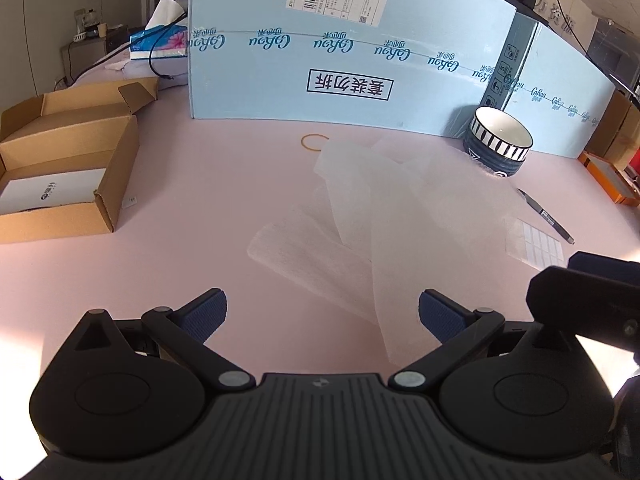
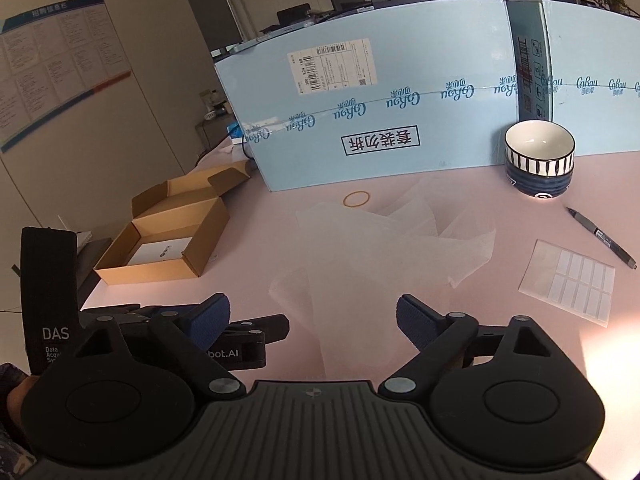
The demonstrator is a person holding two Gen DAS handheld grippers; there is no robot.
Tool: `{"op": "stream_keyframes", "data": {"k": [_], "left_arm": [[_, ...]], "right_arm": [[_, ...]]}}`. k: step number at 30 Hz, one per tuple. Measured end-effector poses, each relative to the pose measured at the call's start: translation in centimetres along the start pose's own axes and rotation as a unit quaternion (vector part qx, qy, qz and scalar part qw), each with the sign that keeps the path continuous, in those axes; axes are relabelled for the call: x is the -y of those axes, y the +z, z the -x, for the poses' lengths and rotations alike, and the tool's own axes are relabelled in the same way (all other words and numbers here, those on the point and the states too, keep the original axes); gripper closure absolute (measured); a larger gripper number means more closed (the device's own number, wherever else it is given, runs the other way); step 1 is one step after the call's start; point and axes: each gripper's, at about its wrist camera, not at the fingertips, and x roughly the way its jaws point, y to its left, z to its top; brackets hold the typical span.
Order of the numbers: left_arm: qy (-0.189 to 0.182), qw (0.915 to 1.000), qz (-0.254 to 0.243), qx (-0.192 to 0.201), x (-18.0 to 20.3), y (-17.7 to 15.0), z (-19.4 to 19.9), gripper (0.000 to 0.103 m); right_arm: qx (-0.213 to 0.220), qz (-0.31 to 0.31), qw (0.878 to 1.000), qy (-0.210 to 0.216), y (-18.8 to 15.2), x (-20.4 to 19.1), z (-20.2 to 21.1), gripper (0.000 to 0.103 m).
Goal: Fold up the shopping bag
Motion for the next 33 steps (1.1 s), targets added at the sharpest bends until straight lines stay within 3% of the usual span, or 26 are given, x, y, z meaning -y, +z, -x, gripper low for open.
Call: {"op": "stream_keyframes", "data": {"k": [3,6,8,11,17,20,24,28,30,33], "left_arm": [[0.024,0.9996,-0.001,0.013,0.0,-0.3,0.0,0.000],[0.038,0.9976,-0.037,0.044,0.6,-0.7,0.2,0.000],[0.026,0.9987,-0.022,0.038,0.4,-0.5,-0.1,0.000],[-0.028,0.9991,0.033,0.000,-0.9,0.2,-1.2,0.000],[-0.010,0.9970,0.065,-0.041,-1.2,0.9,-2.9,0.000],[-0.026,0.9967,0.065,-0.040,-1.1,1.0,-3.2,0.000],[-0.004,0.9976,0.044,-0.053,-0.8,1.5,-4.3,0.000],[-0.036,0.9959,0.062,-0.056,-2.1,2.0,-5.9,0.000],[-0.042,0.9949,0.073,-0.055,-2.9,2.4,-6.6,0.000],[-0.007,0.9962,0.067,-0.055,-3.9,3.3,-7.5,0.000]], "right_arm": [[-0.002,-0.017,1.000,-0.001,0.4,1.3,-0.3,0.054],[-0.003,-0.028,1.000,-0.011,0.9,2.8,-0.5,0.064],[-0.007,-0.031,0.999,-0.024,1.0,4.0,-0.8,0.073],[-0.010,-0.044,0.998,-0.045,0.9,6.1,-1.2,0.082],[-0.033,-0.066,0.996,-0.052,-0.2,8.6,-1.9,0.082],[-0.041,-0.069,0.995,-0.054,-0.7,8.8,-2.2,0.078],[-0.059,-0.077,0.993,-0.062,-1.2,9.1,-3.3,0.074],[-0.082,-0.093,0.990,-0.064,-2.0,9.6,-4.4,0.074],[-0.089,-0.106,0.988,-0.074,-2.4,9.9,-4.7,0.079],[-0.086,-0.116,0.988,-0.061,-2.7,10.1,-4.7,0.093]]}}
